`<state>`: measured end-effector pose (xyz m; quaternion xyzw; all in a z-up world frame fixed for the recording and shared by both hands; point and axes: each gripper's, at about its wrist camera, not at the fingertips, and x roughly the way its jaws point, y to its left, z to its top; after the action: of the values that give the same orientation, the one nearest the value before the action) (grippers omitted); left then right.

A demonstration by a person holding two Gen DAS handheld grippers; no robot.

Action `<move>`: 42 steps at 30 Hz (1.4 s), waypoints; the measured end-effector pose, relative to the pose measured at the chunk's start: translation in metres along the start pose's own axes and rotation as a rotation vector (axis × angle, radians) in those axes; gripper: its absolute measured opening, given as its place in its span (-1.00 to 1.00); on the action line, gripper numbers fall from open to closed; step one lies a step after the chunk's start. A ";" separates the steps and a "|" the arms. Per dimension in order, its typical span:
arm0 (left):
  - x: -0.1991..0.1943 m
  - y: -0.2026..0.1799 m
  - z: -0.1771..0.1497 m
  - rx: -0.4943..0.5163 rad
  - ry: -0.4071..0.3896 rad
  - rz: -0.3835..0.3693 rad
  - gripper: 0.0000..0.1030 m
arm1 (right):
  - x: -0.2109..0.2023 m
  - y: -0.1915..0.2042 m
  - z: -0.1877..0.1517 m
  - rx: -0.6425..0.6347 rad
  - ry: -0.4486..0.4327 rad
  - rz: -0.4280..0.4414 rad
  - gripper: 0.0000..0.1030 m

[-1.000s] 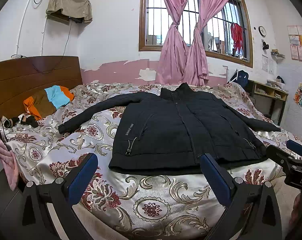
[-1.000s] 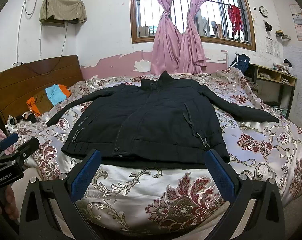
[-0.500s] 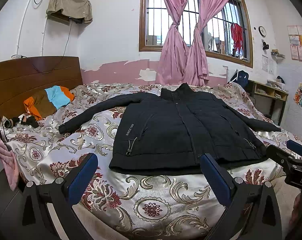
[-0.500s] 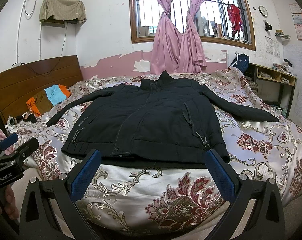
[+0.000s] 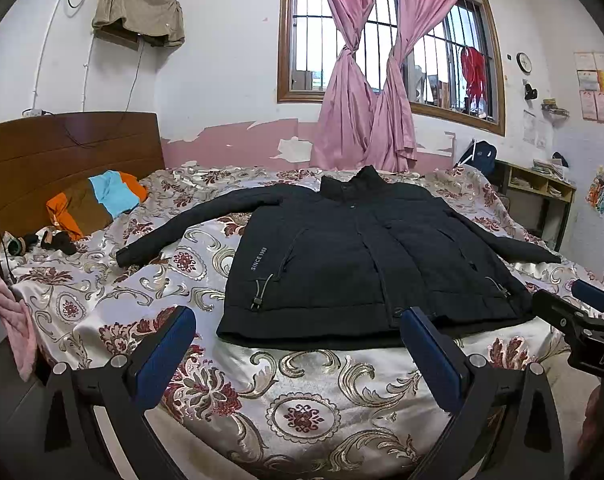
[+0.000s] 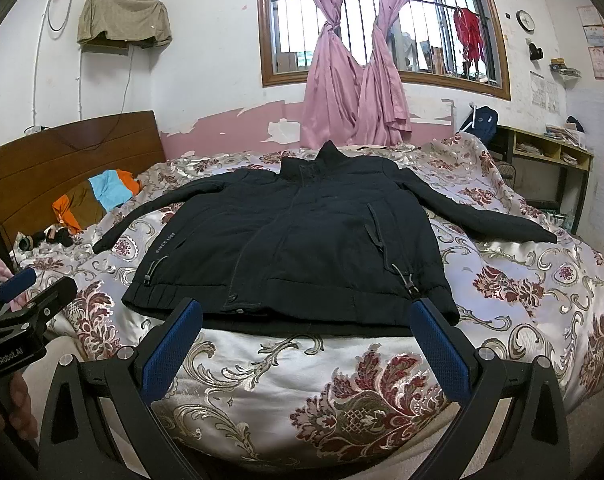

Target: Fold large clothes

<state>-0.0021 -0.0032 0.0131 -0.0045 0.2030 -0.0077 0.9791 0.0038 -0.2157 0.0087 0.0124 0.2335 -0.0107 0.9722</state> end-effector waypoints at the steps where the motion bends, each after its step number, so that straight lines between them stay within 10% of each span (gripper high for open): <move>1: 0.000 0.000 0.000 0.000 -0.002 0.003 1.00 | 0.000 -0.001 0.001 -0.002 0.001 0.001 0.98; 20: 0.051 0.011 0.029 0.095 0.033 0.138 1.00 | 0.041 -0.031 0.040 -0.032 0.040 0.026 0.98; 34: 0.253 -0.031 0.113 0.207 0.066 0.108 1.00 | 0.192 -0.167 0.116 0.130 0.099 -0.263 0.98; 42: 0.361 -0.093 0.160 0.227 0.165 -0.084 1.00 | 0.291 -0.285 0.128 0.311 0.255 -0.395 0.98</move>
<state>0.3913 -0.1011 0.0173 0.0983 0.2800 -0.0720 0.9522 0.3135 -0.5091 -0.0154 0.1167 0.3475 -0.2340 0.9005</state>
